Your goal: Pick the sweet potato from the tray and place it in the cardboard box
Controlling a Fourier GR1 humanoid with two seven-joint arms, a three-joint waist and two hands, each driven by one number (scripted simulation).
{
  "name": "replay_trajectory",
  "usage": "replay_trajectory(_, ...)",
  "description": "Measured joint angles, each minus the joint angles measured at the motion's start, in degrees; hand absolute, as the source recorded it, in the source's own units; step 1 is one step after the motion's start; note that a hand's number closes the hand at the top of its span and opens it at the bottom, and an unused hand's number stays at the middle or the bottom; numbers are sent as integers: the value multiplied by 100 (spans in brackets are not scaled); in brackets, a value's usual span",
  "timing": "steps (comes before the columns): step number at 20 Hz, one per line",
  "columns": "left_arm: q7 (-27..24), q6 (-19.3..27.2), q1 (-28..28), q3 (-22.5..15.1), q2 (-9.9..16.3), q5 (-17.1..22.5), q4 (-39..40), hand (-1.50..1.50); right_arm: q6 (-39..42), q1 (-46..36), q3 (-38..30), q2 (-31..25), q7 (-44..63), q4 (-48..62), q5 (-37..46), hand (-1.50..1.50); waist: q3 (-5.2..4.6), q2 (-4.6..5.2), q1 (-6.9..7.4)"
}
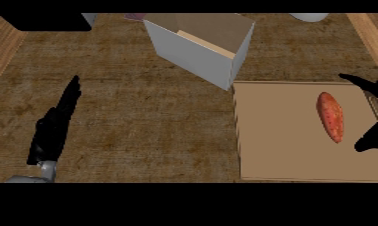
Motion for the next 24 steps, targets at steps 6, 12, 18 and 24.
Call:
replay_trajectory(6,16,-200,-34,207,-219,-209,44,0,76,55,-229,382,-131,111,514,-150,0,1,-4)
replay_trajectory(12,127,-331,55,343,-421,-477,-100,0,97,33,-468,737,-322,297,996,-150,0,2,1)
replay_trajectory(18,63,-607,96,614,-493,-534,-90,0,52,69,-696,999,-561,471,1345,-150,1,2,1)
replay_trajectory(24,2,-668,75,721,-730,-797,6,0,170,194,-903,1186,-625,384,1614,-150,1,1,-8)
